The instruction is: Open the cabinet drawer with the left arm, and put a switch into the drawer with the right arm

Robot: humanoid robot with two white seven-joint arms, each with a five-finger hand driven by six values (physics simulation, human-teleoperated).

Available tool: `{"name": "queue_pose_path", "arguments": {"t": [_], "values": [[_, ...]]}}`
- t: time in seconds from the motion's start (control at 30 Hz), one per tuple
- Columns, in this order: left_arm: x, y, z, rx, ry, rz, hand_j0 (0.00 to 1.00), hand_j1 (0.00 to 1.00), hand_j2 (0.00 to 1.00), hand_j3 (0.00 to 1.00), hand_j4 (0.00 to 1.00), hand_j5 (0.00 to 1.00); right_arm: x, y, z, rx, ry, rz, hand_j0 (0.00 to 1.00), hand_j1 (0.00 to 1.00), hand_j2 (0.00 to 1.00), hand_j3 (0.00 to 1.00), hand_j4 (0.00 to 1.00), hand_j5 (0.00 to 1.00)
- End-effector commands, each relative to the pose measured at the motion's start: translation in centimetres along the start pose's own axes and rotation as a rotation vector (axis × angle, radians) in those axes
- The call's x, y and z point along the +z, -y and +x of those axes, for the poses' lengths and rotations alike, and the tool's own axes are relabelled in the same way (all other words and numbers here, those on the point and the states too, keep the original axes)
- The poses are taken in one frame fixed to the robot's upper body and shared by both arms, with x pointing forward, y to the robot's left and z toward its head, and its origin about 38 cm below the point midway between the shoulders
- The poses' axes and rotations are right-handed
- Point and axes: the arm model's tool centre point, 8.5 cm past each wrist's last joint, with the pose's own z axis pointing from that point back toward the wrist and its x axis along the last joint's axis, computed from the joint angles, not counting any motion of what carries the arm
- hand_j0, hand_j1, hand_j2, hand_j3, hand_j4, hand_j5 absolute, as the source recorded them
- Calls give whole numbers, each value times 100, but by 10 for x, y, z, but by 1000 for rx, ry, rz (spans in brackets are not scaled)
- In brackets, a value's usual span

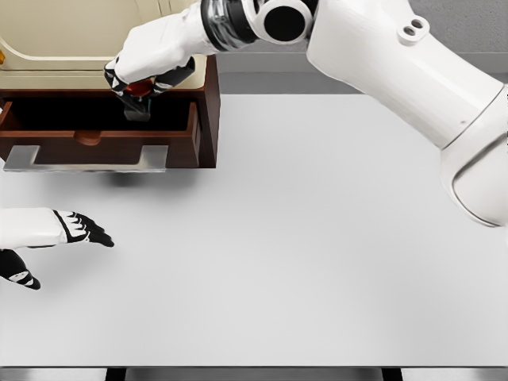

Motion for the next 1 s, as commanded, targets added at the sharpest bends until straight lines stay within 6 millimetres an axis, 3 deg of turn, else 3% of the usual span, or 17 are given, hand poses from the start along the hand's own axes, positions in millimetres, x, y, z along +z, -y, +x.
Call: {"name": "queue_pose_path", "arguments": {"t": [0.0, 0.17, 0.23, 0.27, 0.5, 0.53, 0.6, 0.63, 0.7, 0.73, 0.8, 0.87, 0.9, 0.97], "values": [[1, -1, 0, 5, 0, 3, 100, 100, 100, 100, 100, 100, -1, -1, -3, -15, -9, -1, 34, 34, 34, 34, 34, 34], [1, -1, 0, 5, 0, 3, 100, 100, 100, 100, 100, 100, -10, -2, -3, -25, -9, 9, 38, 38, 38, 38, 38, 38], [1, -1, 0, 5, 0, 3, 100, 100, 100, 100, 100, 100, -10, -5, -6, 0, -31, 34, 64, 64, 64, 64, 64, 64], [1, -1, 0, 5, 0, 3, 100, 100, 100, 100, 100, 100, -10, -6, -6, 17, -41, 46, 100, 100, 100, 100, 100, 100], [1, -1, 0, 5, 0, 3, 100, 100, 100, 100, 100, 100, -17, 19, 31, 109, 61, -3, 100, 100, 100, 100, 100, 100], [1, -1, 0, 5, -2, 3, 100, 100, 100, 100, 100, 100, -17, 26, 48, 150, 102, -18, 100, 100, 100, 100, 100, 100], [3, -1, -1, 4, -7, 0, 100, 100, 100, 100, 100, 100, 37, 25, 84, 273, 168, -90, 100, 100, 100, 100, 100, 100], [3, -1, -1, 4, -7, 0, 100, 100, 100, 100, 100, 100, 93, 13, 84, 296, 121, -132, 100, 100, 100, 100, 100, 100], [3, -1, -1, 4, -7, 0, 100, 100, 100, 100, 100, 100, 218, -36, 43, 140, -127, -214, 100, 100, 100, 100, 100, 100], [3, -1, -1, 4, -7, 0, 100, 100, 100, 100, 100, 100, 276, -65, 33, 44, -243, -252, 100, 100, 100, 100, 100, 100], [4, -1, -1, 4, -8, -1, 100, 100, 100, 100, 100, 100, 345, -121, 30, -92, -410, -234, 100, 100, 100, 100, 100, 100], [4, -1, -1, 4, -8, -1, 100, 100, 100, 100, 100, 100, 341, -203, 34, -286, -431, -139, 100, 100, 100, 100, 100, 100], [5, -1, -1, 3, -12, -3, 100, 100, 100, 100, 100, 100, 331, -234, 41, -351, -418, -99, 100, 100, 100, 100, 100, 100], [5, -1, -1, 3, -12, -3, 100, 100, 100, 100, 100, 100, 323, -269, 49, -402, -422, -25, 100, 100, 100, 100, 100, 100]]}}
